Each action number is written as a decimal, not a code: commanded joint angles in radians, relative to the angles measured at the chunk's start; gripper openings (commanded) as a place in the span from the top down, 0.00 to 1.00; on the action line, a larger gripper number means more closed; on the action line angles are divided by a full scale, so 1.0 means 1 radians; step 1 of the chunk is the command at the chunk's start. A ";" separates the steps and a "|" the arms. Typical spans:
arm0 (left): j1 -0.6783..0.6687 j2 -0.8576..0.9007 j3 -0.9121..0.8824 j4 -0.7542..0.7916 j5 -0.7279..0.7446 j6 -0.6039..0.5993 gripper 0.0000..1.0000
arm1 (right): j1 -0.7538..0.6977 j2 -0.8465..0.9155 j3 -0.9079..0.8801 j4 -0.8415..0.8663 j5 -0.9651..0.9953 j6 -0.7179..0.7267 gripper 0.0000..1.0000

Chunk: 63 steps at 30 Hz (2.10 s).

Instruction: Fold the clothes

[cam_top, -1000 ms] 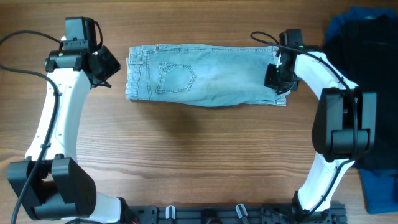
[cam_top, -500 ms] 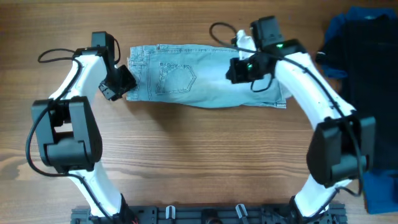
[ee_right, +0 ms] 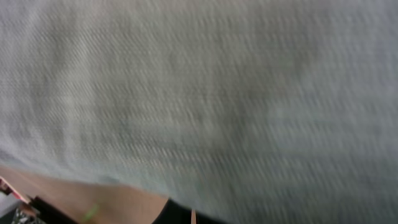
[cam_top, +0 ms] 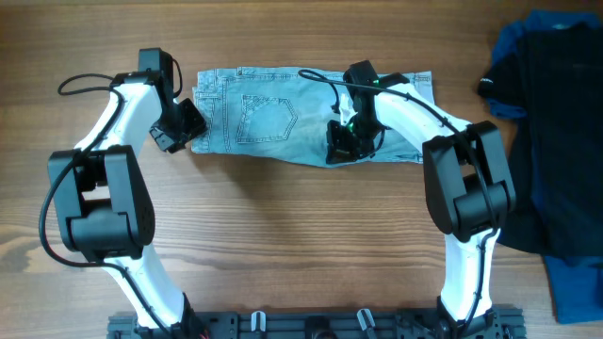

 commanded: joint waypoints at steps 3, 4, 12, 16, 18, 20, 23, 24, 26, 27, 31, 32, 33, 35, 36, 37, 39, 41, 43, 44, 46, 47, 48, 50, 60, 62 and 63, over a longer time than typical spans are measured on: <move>0.004 0.011 -0.005 -0.002 0.009 0.019 0.42 | -0.005 -0.163 0.090 0.022 0.008 -0.010 0.96; 0.004 0.011 -0.005 -0.002 0.009 0.019 0.43 | -0.005 -0.177 0.090 0.050 0.009 0.018 0.96; 0.004 0.008 -0.005 -0.019 0.010 0.020 0.75 | 0.060 -0.100 0.024 0.176 0.076 0.134 0.96; 0.004 -0.039 -0.005 -0.032 0.009 0.021 0.37 | 0.109 0.030 0.024 0.217 0.106 0.166 0.96; 0.004 -0.074 -0.005 -0.035 0.010 0.059 0.26 | 0.115 0.048 0.024 0.217 0.106 0.165 0.96; 0.004 -0.125 -0.005 -0.051 0.009 0.072 0.24 | 0.111 0.031 0.042 0.201 0.106 0.159 0.96; 0.004 -0.210 -0.005 -0.065 0.009 0.072 0.19 | 0.100 -0.056 0.126 0.136 0.111 0.062 0.96; 0.004 -0.229 -0.005 -0.068 0.010 0.072 0.16 | 0.098 -0.088 0.144 0.126 0.132 0.054 0.96; 0.004 -0.248 -0.005 -0.075 0.010 0.072 0.11 | 0.094 -0.136 0.148 0.130 0.211 0.056 0.96; 0.004 -0.249 -0.005 -0.080 0.009 0.072 0.10 | 0.093 -0.143 0.148 0.130 0.247 0.057 0.96; 0.004 -0.247 -0.005 -0.092 0.009 0.072 0.08 | 0.094 -0.108 0.105 0.129 0.271 0.084 0.96; 0.004 -0.247 -0.005 -0.092 0.009 0.072 0.07 | 0.094 -0.092 0.089 0.128 0.271 0.105 0.96; 0.004 -0.247 -0.005 -0.093 0.009 0.072 0.07 | 0.094 -0.077 0.074 0.127 0.270 0.125 0.96; 0.004 -0.247 -0.005 -0.097 0.009 0.072 0.07 | 0.094 -0.046 0.039 0.131 0.270 0.146 0.96; 0.004 -0.247 -0.005 -0.100 0.009 0.072 0.06 | 0.094 -0.030 0.027 0.130 0.270 0.146 0.96; 0.004 -0.247 -0.005 -0.101 0.009 0.072 0.06 | 0.094 -0.017 0.021 0.126 0.270 0.146 0.96; 0.004 -0.247 -0.005 -0.104 0.009 0.072 0.04 | 0.094 0.000 0.021 0.111 0.270 0.149 0.96; 0.004 -0.247 -0.005 -0.106 0.009 0.071 0.04 | 0.093 -0.004 0.033 0.098 0.269 0.161 0.96; 0.004 -0.247 -0.005 -0.106 0.009 0.071 0.03 | 0.087 -0.021 0.083 0.070 0.270 0.134 0.96; 0.004 -0.247 -0.005 -0.106 0.009 0.071 0.03 | 0.085 -0.034 0.119 0.063 0.271 0.106 0.96; 0.004 -0.247 -0.005 -0.106 0.009 0.068 0.02 | 0.072 -0.058 0.204 0.076 0.310 0.087 0.96; 0.004 -0.245 -0.005 -0.106 0.009 0.068 0.03 | 0.065 -0.058 0.220 0.096 0.322 0.084 0.96; 0.004 -0.244 -0.005 -0.106 0.010 0.068 0.02 | 0.059 -0.057 0.222 0.124 0.324 0.080 0.95; 0.004 -0.243 -0.005 -0.107 0.010 0.068 0.03 | 0.051 -0.030 0.220 0.185 0.323 0.086 0.95; 0.004 -0.243 -0.005 -0.095 0.009 0.068 0.04 | 0.066 0.150 0.220 0.222 0.311 0.087 0.96; 0.004 -0.243 -0.005 -0.096 0.009 0.068 0.04 | 0.066 0.132 0.240 0.218 0.307 0.085 0.96; 0.004 -0.243 -0.005 -0.097 0.009 0.068 0.04 | 0.065 0.118 0.266 0.211 0.307 0.082 0.96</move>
